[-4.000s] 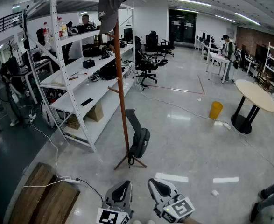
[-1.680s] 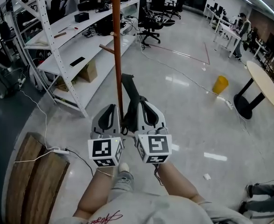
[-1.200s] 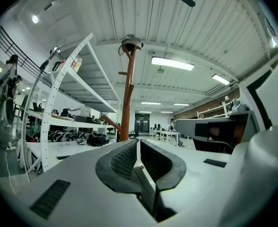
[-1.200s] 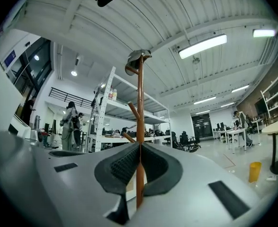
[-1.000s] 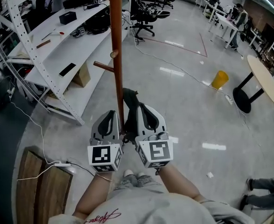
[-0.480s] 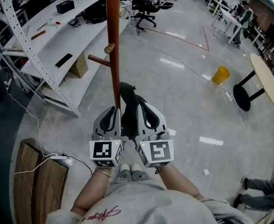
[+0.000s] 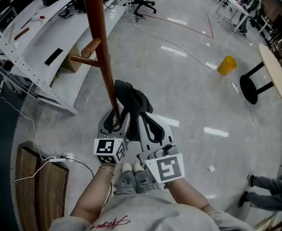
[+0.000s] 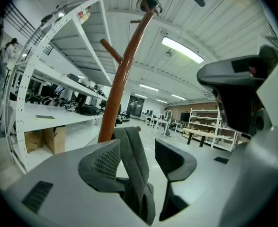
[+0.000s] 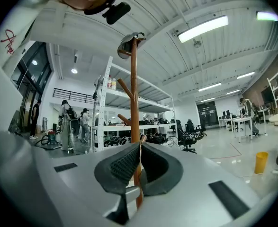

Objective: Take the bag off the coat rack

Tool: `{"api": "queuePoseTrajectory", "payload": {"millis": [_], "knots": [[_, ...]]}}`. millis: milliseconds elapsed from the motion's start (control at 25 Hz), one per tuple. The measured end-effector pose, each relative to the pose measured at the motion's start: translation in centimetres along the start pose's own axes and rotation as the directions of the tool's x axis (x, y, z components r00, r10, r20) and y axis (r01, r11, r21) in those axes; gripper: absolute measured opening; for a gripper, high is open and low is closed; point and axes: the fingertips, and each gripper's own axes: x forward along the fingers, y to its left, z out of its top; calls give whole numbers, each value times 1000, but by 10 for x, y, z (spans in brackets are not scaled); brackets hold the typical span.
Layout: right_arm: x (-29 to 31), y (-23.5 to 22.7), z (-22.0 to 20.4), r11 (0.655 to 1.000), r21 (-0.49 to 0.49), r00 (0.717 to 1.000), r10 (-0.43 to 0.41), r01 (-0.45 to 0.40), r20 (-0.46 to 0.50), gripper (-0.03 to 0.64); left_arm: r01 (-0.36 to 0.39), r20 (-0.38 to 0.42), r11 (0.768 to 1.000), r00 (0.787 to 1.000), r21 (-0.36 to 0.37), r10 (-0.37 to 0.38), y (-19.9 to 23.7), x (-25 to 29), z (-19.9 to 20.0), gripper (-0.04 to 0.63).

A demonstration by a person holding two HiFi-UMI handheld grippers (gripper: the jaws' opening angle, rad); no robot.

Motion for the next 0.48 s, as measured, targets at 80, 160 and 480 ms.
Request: {"api": "queuePoseTrajectory", "payload": {"millis": [80, 160, 480], "knots": [[3, 1, -8, 1000, -2, 1000, 15, -15, -18, 20, -3, -18, 999, 1000, -33, 3, 8, 13, -12, 235], [8, 3, -17, 1000, 11, 999, 23, -23, -44, 20, -1, -31, 998, 1000, -55, -1, 14, 25, -21, 241], [16, -7, -53, 1000, 12, 994, 7, -6, -105, 20, 16, -62, 991, 998, -132, -25, 25, 57, -41, 249]]}}
